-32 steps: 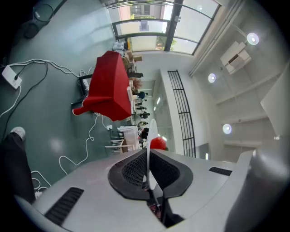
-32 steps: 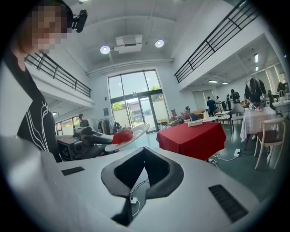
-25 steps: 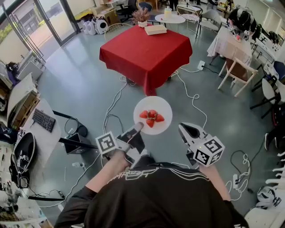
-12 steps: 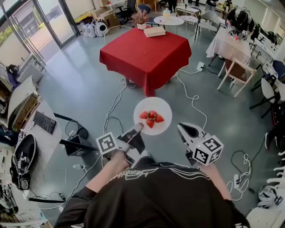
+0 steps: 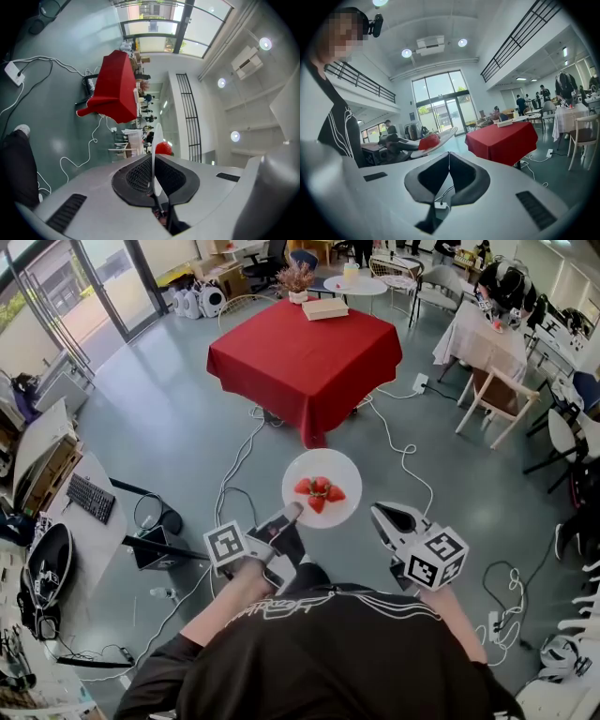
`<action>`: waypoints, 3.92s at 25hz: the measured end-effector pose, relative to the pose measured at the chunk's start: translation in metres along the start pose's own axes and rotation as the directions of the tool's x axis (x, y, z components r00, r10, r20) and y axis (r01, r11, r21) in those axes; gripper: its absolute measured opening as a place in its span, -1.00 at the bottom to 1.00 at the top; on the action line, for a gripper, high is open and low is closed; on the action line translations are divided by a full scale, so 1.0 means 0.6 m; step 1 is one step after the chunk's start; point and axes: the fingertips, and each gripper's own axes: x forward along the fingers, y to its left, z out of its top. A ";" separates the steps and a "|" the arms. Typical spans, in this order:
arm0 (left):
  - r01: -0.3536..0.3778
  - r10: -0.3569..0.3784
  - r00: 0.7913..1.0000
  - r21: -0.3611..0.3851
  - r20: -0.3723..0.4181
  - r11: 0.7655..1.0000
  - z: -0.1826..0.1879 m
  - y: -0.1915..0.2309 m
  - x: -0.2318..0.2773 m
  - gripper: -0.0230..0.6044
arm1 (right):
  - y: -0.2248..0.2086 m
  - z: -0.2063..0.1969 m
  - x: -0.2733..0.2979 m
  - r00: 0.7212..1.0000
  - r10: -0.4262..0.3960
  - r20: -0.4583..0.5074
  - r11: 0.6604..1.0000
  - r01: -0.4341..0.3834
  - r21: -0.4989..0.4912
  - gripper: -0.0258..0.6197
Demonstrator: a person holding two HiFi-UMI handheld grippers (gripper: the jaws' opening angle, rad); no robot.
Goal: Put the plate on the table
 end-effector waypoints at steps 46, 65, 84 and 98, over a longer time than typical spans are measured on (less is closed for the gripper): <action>-0.069 0.065 0.994 -0.050 -0.084 0.996 0.727 0.160 0.620 -0.88 | -0.586 0.261 0.691 0.995 -0.099 0.007 0.985 0.097 0.145 -0.90; -0.160 0.161 0.987 -0.063 0.025 0.985 0.810 0.233 0.807 -0.88 | -0.797 0.283 0.803 0.998 0.023 -0.056 0.978 -0.011 0.209 -0.90; -0.319 0.329 0.941 -0.117 0.079 0.940 0.881 0.405 0.863 -0.88 | -0.888 0.247 0.895 0.986 0.077 -0.149 0.970 -0.040 0.238 -0.90; -0.357 0.369 0.923 -0.120 0.106 0.926 0.911 0.449 0.862 -0.87 | -0.916 0.241 0.902 0.984 0.067 -0.163 0.963 -0.021 0.269 -0.90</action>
